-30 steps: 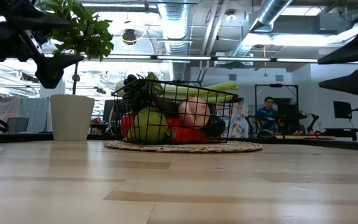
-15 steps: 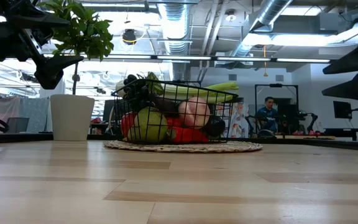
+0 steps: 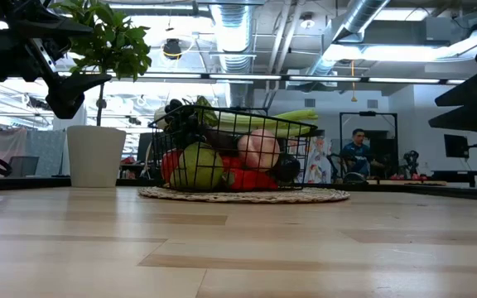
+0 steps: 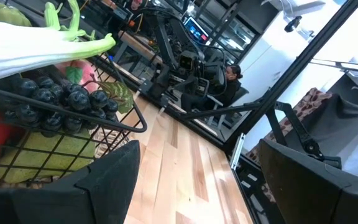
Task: Build produce basket
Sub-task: Return to Home Position
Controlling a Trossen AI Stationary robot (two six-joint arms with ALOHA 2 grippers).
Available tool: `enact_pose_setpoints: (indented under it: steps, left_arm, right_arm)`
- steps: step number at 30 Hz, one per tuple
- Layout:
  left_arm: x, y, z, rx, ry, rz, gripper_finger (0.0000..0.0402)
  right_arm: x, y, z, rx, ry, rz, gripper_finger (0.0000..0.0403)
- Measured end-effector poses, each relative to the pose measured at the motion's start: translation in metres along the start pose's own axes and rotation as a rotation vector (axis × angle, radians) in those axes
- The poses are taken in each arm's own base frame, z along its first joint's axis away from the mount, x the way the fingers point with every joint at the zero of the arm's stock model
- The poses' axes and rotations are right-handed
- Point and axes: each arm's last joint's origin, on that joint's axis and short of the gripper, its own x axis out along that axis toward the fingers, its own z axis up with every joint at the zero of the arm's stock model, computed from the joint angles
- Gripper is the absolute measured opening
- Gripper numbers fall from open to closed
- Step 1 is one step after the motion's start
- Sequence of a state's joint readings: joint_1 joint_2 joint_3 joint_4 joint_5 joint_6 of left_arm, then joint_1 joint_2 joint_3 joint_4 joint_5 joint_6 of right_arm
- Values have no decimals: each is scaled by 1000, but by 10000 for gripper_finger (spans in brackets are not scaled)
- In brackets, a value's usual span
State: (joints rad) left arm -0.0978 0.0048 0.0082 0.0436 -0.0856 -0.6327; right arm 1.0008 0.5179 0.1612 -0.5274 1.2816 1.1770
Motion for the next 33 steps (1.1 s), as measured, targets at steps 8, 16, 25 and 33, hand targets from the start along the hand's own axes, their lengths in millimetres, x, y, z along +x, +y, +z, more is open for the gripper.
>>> enact_pose_setpoints:
  steps: [8,16,25,33]
  left_arm:
    - [0,0,0,0,1,1,311]
    - [0,0,0,0,1,0,311]
    - [0,0,0,0,1,0,311]
    - [0,0,0,0,1,0,311]
  right_arm:
    - [0,1,1,60,-3,3,305]
    - [1,14,29,424,-312,-106,306]
    - [11,31,86,463,-255,-88,306]
    - [17,13,127,73,-250,207,306]
